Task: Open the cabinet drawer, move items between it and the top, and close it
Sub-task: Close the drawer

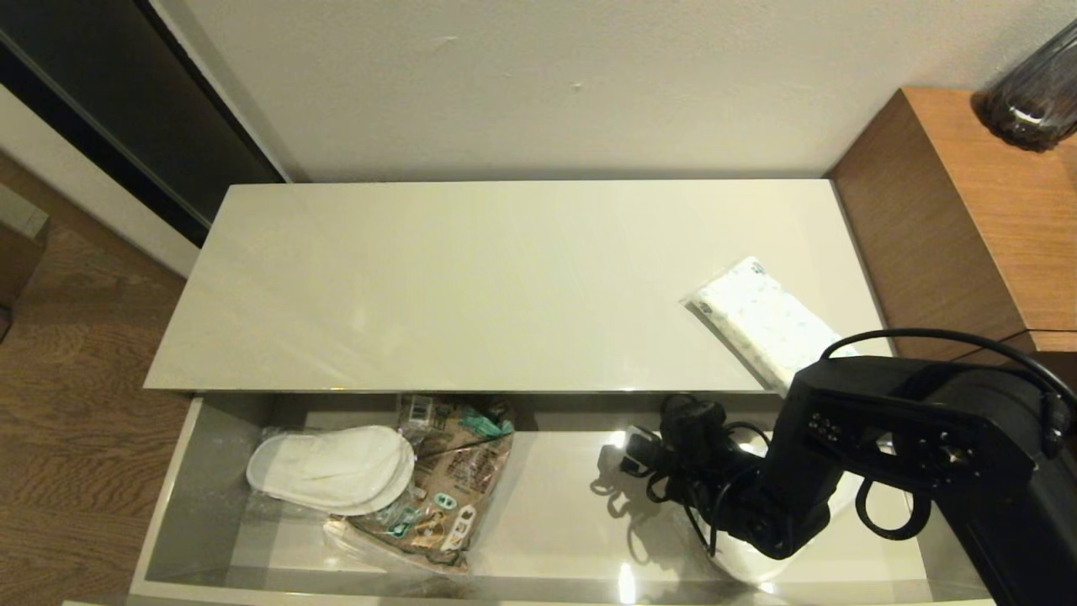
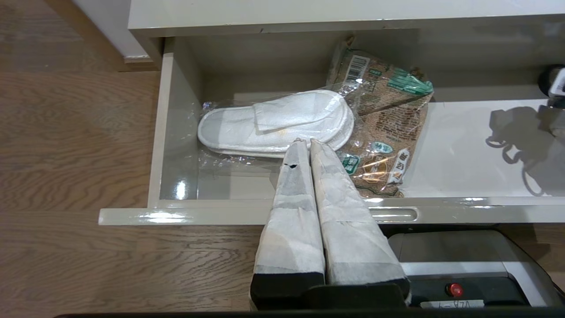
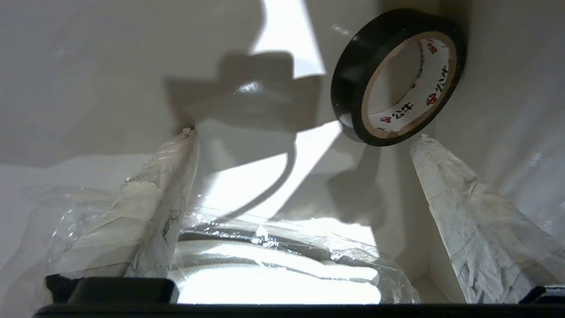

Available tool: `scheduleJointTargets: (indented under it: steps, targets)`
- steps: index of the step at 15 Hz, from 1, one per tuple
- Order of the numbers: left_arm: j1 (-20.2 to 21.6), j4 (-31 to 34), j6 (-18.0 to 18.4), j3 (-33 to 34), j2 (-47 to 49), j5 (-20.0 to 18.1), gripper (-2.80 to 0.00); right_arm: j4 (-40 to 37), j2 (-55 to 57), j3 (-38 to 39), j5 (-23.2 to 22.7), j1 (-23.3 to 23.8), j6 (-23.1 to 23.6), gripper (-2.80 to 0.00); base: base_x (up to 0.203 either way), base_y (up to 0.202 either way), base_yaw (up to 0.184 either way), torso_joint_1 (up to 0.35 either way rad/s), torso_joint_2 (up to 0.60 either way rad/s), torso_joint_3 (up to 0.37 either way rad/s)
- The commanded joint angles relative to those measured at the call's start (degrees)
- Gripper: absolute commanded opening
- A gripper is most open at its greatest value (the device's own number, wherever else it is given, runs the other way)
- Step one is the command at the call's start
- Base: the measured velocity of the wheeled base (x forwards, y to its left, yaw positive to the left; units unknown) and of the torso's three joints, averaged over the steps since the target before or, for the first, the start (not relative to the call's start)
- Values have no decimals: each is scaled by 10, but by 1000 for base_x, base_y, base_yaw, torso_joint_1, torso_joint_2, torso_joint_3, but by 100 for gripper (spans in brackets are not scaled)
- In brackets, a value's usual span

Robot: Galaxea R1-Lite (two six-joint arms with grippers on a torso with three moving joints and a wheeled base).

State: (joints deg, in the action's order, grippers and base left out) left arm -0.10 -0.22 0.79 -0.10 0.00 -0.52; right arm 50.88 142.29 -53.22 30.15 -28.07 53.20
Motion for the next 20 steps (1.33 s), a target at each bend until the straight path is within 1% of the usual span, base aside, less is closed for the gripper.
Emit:
scheduleJointTargets:
  steps: [1, 3, 5, 6, 8, 12, 14, 17, 20]
  targets:
    - [0, 0, 0, 0, 0, 0, -280, -12, -5, -3, -5, 0, 2, 0, 0, 0, 0, 0, 0, 0]
    - [0, 0, 0, 0, 0, 0, -280, -17, -6, -3, -12, -1, -11, 0, 0, 0, 0, 0, 0, 0]
    - [0, 0, 0, 0, 0, 0, -280, -35, -10, -5, -37, -1, -16, 0, 0, 0, 0, 0, 0, 0]
    - [0, 0, 0, 0, 1, 0, -280, -38, -8, -7, -40, 0, -20, 0, 0, 0, 0, 0, 0, 0]
    - [0, 0, 0, 0, 1, 1, -280, -40, 0, -23, -40, 2, -22, 0, 0, 0, 0, 0, 0, 0]
    - [0, 0, 0, 0, 0, 0, -280, -75, 6, -44, -45, 7, -35, 0, 0, 0, 0, 0, 0, 0]
    - [0, 0, 0, 0, 0, 0, -280, -84, 5, -46, -47, 8, -36, 0, 0, 0, 0, 0, 0, 0]
    - [0, 0, 0, 0, 0, 0, -280, -97, 4, -45, -54, 8, -51, 0, 0, 0, 0, 0, 0, 0]
    - [0, 0, 0, -1, 0, 0, -280, -69, 4, -30, -43, 7, -52, 0, 0, 0, 0, 0, 0, 0]
